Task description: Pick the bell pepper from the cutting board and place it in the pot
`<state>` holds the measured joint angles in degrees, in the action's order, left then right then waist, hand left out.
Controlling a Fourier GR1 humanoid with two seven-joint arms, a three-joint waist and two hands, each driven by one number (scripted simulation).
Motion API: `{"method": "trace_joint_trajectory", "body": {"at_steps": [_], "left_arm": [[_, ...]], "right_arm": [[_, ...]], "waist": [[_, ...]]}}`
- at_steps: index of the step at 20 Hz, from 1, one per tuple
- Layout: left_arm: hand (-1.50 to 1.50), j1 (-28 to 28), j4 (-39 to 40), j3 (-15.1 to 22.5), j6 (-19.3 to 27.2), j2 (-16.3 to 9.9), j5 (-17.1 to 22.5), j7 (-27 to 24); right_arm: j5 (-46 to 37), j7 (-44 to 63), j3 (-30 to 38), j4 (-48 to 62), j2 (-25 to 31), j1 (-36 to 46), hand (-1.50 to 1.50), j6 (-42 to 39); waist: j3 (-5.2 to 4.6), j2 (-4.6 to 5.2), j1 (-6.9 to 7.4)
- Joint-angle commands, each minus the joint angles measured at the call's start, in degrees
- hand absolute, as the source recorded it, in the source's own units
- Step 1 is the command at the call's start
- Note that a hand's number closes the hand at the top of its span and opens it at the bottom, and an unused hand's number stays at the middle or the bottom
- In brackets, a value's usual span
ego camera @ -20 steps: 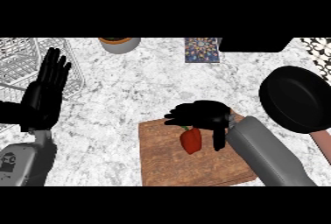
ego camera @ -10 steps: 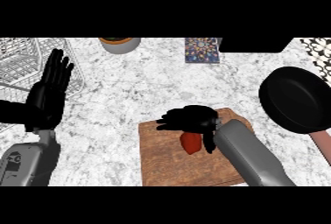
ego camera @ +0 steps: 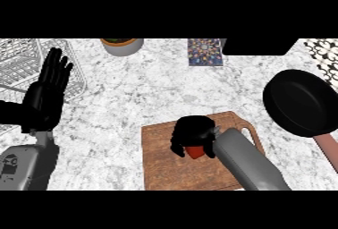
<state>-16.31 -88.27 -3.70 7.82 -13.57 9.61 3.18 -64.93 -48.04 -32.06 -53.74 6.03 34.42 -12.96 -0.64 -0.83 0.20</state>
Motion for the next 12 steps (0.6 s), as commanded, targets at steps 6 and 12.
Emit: {"method": "trace_joint_trajectory", "body": {"at_steps": [6,12], "left_arm": [[0.0,1.62,-1.34,-1.15,-0.79,-0.06,-0.46,-0.59],[0.0,1.12,-1.17,-0.78,0.17,0.42,-0.51,0.14]], "right_arm": [[-0.59,1.26,3.26,-9.42,0.71,-6.39,1.5,0.73],[0.08,32.98,24.64,0.46,-0.81,2.33,1.5,5.04]], "waist": [[0.63,0.7,-0.5],[0.47,1.58,-2.47]]}}
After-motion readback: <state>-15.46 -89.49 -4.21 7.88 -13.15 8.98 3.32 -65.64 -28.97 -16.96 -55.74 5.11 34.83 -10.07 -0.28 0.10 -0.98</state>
